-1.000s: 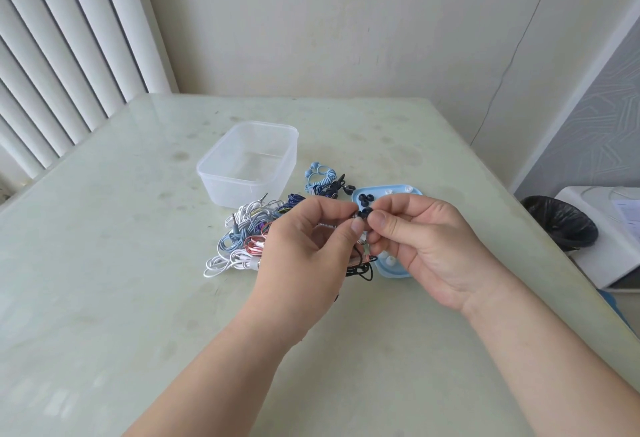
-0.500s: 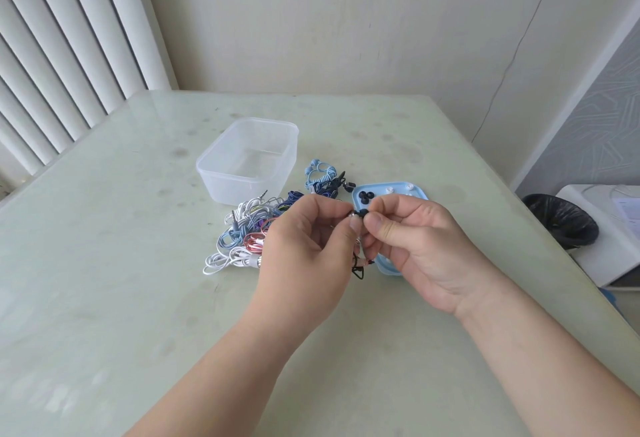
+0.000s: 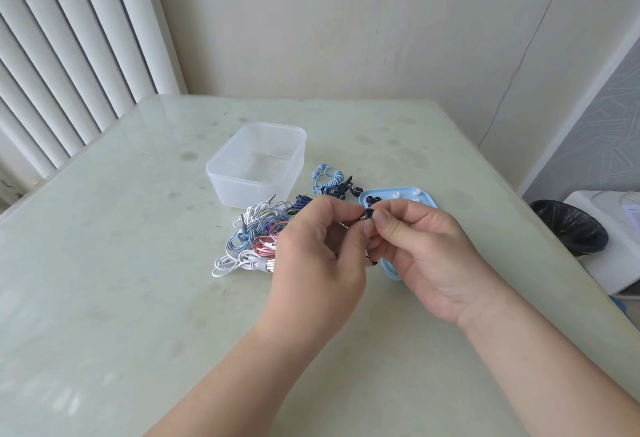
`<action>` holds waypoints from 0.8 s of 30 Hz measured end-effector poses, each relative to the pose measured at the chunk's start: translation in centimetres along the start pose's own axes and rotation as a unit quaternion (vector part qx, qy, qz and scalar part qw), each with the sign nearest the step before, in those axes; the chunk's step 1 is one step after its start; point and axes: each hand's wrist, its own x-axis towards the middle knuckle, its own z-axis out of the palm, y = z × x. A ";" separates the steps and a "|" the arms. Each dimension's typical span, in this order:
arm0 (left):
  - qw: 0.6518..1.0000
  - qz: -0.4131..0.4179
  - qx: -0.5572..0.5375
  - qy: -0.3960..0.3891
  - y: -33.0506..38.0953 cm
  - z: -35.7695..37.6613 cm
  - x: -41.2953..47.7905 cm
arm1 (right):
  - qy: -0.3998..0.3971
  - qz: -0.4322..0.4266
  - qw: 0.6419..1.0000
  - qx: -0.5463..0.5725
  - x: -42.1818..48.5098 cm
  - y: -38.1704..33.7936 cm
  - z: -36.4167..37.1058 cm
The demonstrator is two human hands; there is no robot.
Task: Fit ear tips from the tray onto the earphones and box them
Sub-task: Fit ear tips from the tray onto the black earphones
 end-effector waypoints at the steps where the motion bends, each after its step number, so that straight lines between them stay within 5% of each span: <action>1: 1.000 -0.005 -0.008 -0.002 -0.1 0.0 0.0 | -0.001 0.007 1.000 0.006 0.0 -0.1 -0.1; 9: 0.997 -0.058 -0.052 -0.024 -0.1 -0.2 0.3 | -0.023 0.054 0.998 0.032 0.4 -0.5 -1.0; 24: 0.996 -0.069 -0.052 -0.028 0.2 -0.4 0.4 | -0.019 0.017 1.000 0.004 0.2 0.1 -0.5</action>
